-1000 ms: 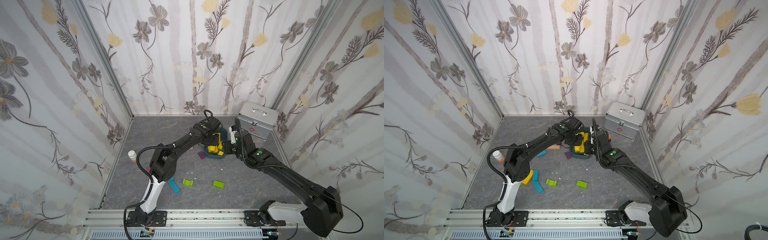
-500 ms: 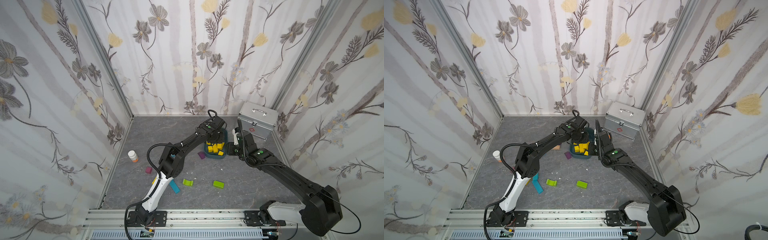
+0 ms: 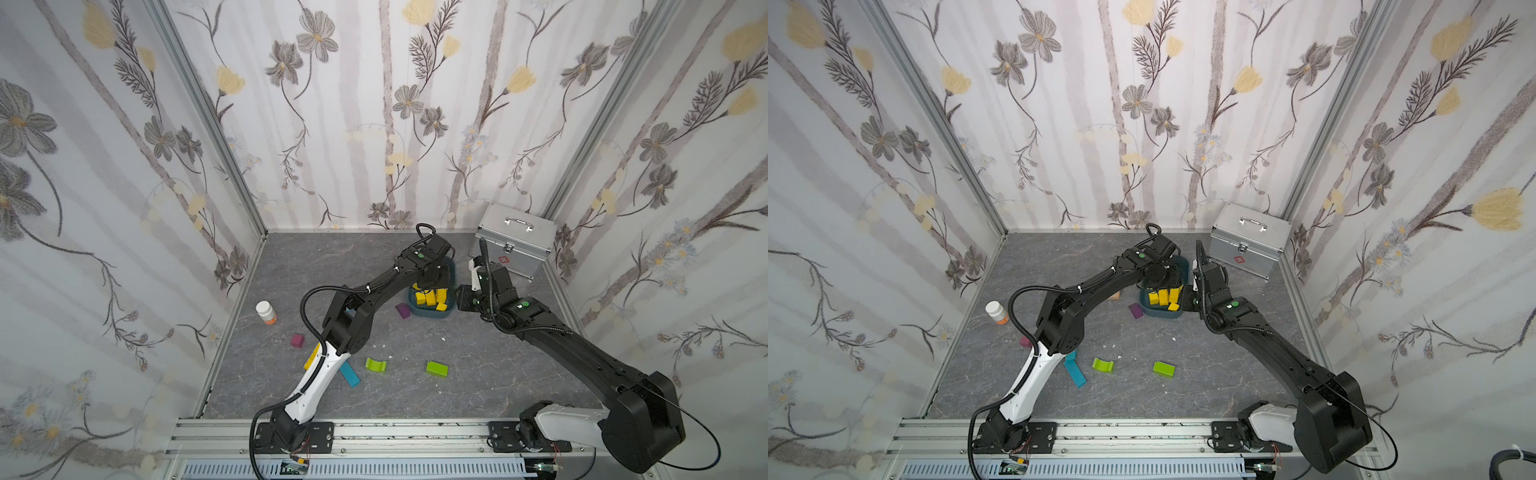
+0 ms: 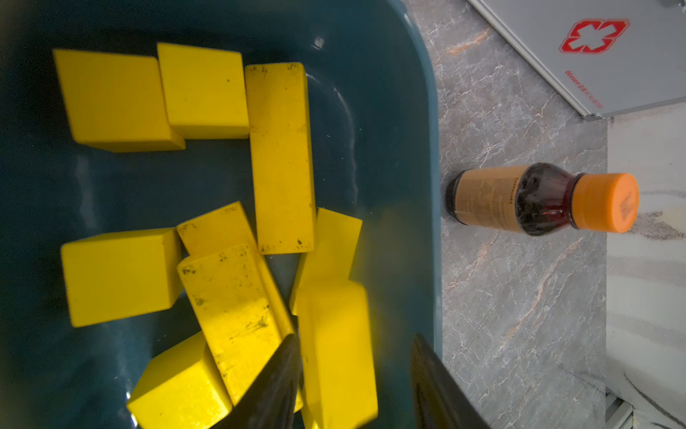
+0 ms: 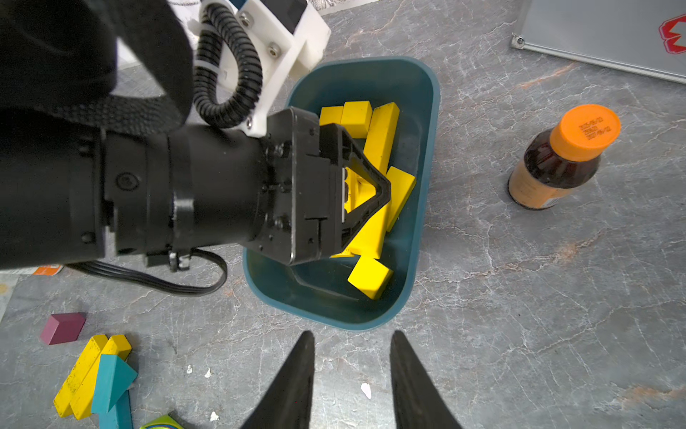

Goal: Pick out the yellow building blocks
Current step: Place the building block in the storage box.

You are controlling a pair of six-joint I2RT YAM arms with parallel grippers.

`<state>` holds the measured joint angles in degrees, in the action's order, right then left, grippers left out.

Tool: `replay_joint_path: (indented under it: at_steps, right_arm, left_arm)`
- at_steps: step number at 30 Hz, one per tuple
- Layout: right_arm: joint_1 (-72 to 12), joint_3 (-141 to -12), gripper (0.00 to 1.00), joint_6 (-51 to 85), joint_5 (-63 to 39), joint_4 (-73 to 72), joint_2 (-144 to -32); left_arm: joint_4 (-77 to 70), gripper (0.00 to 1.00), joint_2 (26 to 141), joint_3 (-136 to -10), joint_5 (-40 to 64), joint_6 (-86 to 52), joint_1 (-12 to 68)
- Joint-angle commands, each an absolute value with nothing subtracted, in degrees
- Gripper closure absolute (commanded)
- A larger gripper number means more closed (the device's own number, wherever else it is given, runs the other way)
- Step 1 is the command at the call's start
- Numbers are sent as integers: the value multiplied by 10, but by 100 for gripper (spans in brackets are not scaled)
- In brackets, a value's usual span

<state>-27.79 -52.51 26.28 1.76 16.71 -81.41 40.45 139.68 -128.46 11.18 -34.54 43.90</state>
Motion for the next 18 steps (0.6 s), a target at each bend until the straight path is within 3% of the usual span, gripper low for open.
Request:
replay_joint_path:
  at_steps: [1, 10, 18]
  right_arm:
    - [-279, -532, 64, 256, 3, 143, -814]
    - [-279, -513, 64, 244, -19, 132, -781]
    - [-280, -516, 63, 238, -36, 125, -780]
  left_arm:
    - [408, 47, 1393, -1288, 113, -359, 440]
    - [328, 46, 1319, -1165, 89, -382, 453]
    - [327, 46, 1311, -1157, 78, -370, 453]
